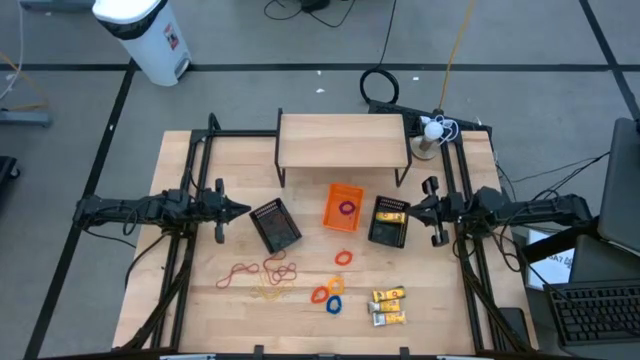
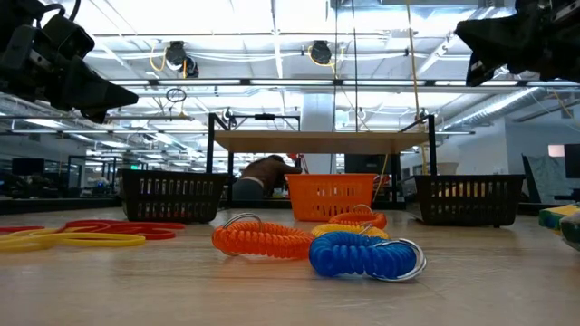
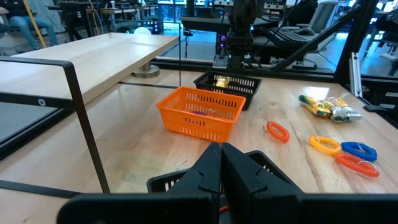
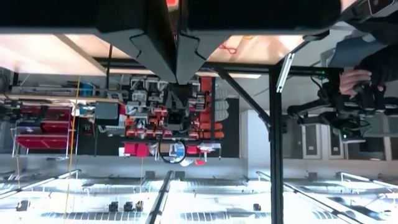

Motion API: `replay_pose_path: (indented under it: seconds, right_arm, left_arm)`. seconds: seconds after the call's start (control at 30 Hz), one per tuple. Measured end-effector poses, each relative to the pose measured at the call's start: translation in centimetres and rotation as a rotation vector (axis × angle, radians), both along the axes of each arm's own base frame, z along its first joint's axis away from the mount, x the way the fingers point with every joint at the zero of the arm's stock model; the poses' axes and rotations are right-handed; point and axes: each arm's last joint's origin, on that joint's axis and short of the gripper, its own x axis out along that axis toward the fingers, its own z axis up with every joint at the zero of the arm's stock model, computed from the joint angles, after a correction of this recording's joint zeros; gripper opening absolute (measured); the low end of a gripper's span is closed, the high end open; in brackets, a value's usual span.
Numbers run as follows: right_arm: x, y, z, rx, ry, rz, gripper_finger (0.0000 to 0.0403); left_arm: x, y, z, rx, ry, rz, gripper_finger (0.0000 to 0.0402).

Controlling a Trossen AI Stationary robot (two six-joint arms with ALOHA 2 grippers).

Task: Pick & Place Office Desk Supplies
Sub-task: Put the red rubber band into the left black bin

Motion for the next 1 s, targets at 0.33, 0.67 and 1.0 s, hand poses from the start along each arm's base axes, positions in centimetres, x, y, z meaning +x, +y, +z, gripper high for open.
replay_pose_path:
  seconds: [0.33, 0.67, 1.0]
  right_arm:
    - [0.4, -0.2, -1.0, 0.02, 0.104, -0.078, 0.0001]
    - [0.9, -0.5, -1.8, 0.039, 0.187, -0.173, 0.0002]
    - [1.0, -0.5, -1.8, 0.046, 0.193, -0.171, 0.0001]
  left_arm:
    - [0.0, 0.0, 0.0, 0.006, 0.001, 0.0, 0.001]
    - [0.0, 0.0, 0.0, 0.01, 0.001, -0.001, 0.001]
    - [-1.0, 0.1, 5.0, -0.133, 0.056, 0.068, 0.001]
